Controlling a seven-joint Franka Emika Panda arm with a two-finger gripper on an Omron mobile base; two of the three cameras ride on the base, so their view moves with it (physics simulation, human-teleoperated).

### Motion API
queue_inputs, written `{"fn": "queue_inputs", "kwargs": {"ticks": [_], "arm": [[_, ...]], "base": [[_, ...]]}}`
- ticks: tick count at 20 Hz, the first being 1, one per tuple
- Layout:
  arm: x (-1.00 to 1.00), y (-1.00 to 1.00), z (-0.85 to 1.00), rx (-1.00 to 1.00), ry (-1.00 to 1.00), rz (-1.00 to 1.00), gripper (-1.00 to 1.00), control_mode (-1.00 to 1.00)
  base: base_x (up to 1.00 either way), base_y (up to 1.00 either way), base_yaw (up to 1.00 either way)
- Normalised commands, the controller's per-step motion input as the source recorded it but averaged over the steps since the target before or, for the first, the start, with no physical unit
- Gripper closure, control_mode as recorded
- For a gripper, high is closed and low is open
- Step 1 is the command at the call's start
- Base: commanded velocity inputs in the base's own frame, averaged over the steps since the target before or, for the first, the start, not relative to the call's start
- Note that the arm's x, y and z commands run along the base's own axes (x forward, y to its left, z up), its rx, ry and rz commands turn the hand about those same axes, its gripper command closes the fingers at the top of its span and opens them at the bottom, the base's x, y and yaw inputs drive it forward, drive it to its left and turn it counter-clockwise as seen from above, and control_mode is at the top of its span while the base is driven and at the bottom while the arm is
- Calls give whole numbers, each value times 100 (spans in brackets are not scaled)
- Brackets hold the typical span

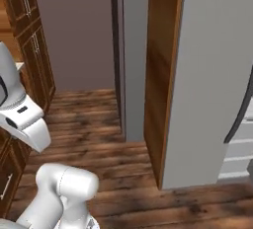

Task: Take the sweet potato and cucumber out of the freezer and place them in the tupperware container on the counter. Then put the tupperware containing the vegetables back in the freezer.

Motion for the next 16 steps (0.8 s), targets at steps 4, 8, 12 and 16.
{"fn": "queue_inputs", "kwargs": {"ticks": [4, 8, 12, 16], "arm": [[0, 0, 0, 0, 0, 0, -100, 100], [0, 0, 0, 0, 0, 0, -100, 100], [0, 0, 0, 0, 0, 0, -100, 100], [0, 0, 0, 0, 0, 0, -100, 100]], "base": [[88, -50, 30], [73, -66, 20], [62, -73, 14], [50, -75, 19]]}}
